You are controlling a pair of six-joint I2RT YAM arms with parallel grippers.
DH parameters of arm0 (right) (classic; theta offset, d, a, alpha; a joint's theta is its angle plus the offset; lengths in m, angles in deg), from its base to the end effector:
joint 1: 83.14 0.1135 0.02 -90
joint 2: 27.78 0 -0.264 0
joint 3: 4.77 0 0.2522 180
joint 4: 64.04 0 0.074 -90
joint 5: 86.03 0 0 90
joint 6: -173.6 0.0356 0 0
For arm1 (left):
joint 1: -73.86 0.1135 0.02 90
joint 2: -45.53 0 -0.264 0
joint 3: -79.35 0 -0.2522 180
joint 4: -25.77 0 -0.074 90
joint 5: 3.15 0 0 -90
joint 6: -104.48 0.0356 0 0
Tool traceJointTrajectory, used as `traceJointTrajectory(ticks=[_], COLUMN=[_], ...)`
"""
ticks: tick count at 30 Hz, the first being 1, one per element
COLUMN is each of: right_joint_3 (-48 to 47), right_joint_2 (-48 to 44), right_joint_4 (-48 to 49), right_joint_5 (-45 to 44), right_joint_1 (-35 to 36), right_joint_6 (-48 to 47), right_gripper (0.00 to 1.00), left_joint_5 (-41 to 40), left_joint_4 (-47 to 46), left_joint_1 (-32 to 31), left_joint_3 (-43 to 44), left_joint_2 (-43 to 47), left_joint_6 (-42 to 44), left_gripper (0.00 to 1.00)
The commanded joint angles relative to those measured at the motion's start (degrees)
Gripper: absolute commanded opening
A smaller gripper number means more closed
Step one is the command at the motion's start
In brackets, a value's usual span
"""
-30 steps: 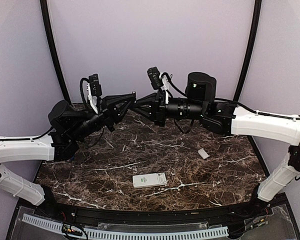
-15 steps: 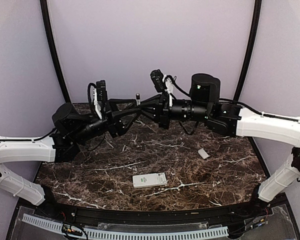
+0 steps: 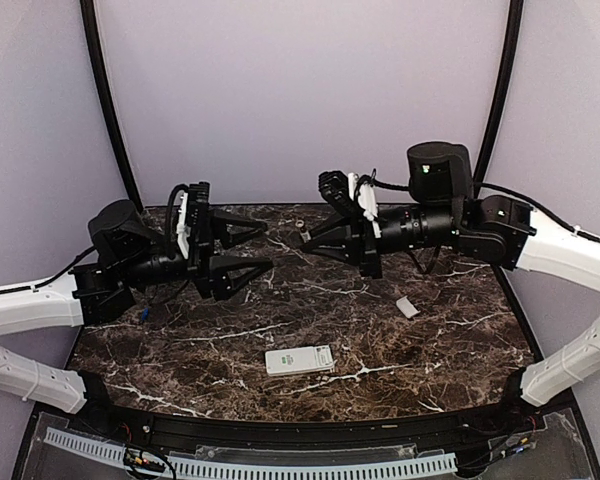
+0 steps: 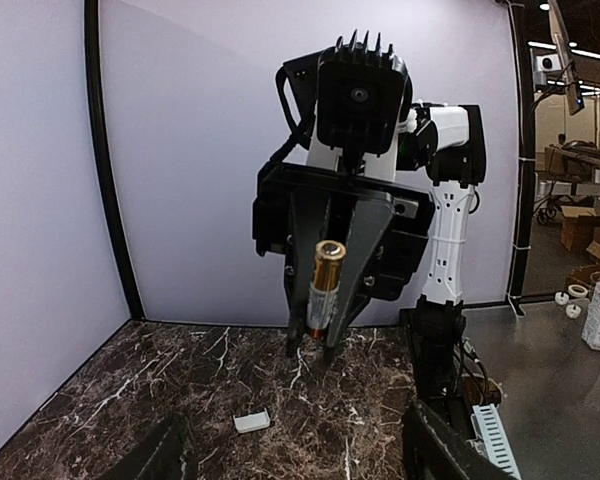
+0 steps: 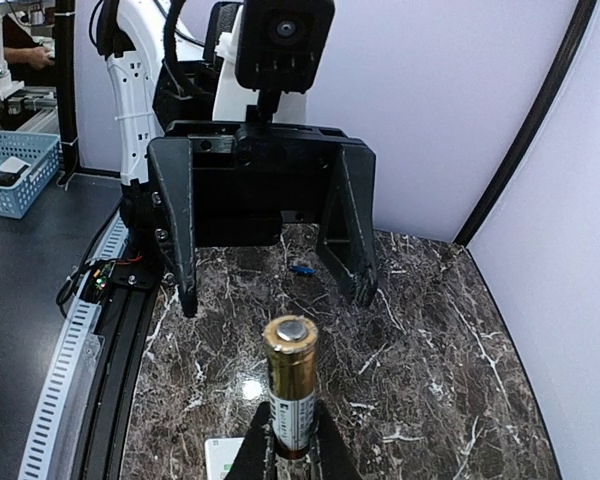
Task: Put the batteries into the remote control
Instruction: Pick up the remote control without batteries from the center of the board.
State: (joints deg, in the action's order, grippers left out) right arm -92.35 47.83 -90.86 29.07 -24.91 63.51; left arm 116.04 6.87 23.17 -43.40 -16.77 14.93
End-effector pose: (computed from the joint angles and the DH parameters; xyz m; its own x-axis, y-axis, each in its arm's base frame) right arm 0.1471 0.2662 0.3943 0.2119 -0.2487 -0.9451 -0.9721 0.0456 -0.2299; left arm 0.1453 -0.2048 0.3502 0.1593 -0.1837 -0.9700 0.9742 0.1881 0.1244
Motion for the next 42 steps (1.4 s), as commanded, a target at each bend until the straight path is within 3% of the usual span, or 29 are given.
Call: traceJointTrajectory(ticks=[1,7,12,16,20,23,30,42], right_joint_3=[0.61,1.47,-5.76,-8.14,-2.32,3.23,10.22,14.16], right_joint_2=[-1.85,-1.61,3.24,5.44,5.1,5.16,10.42,21.04], right_joint_4=[-3.88,-5.02,-15.06,-23.2,-27.94,-29.55,-33.38,-36.99], right_joint_5=[-2.8,-6.21,-12.88,-14.14,-14.12,-12.21,-13.46,-17.32], right_joint_1=[1.04,1.08,-0.47,-4.29,-10.44,-14.19,-15.11,-11.84], right_joint_6=[-7.61,-6.33,7.77,21.87,33.86,38.84,43.29,45.92], right_gripper=[0.0,0.0,0.0,0.0,0.0,0.0,0.0,0.0], left_joint_5=[3.39,3.52,-0.2,-6.54,-8.73,-8.39,-10.55,-14.61], left_joint_4=[6.71,9.24,9.73,18.55,30.63,37.54,47.41,51.24], left_joint_1=[-0.19,-0.19,-0.19,-0.19,-0.19,-0.27,-2.11,-6.31], left_joint_3=[1.36,1.97,2.63,5.7,8.6,9.25,11.29,12.18], left_joint_2=[1.21,-0.38,-1.54,-4.18,-9.22,-13.34,-23.62,-33.55], left_joint_6=[5.88,6.82,7.32,9.38,16.62,21.06,30.21,31.16], left_gripper=[0.7,0.72,0.72,0.73,0.74,0.81,0.87,0.92])
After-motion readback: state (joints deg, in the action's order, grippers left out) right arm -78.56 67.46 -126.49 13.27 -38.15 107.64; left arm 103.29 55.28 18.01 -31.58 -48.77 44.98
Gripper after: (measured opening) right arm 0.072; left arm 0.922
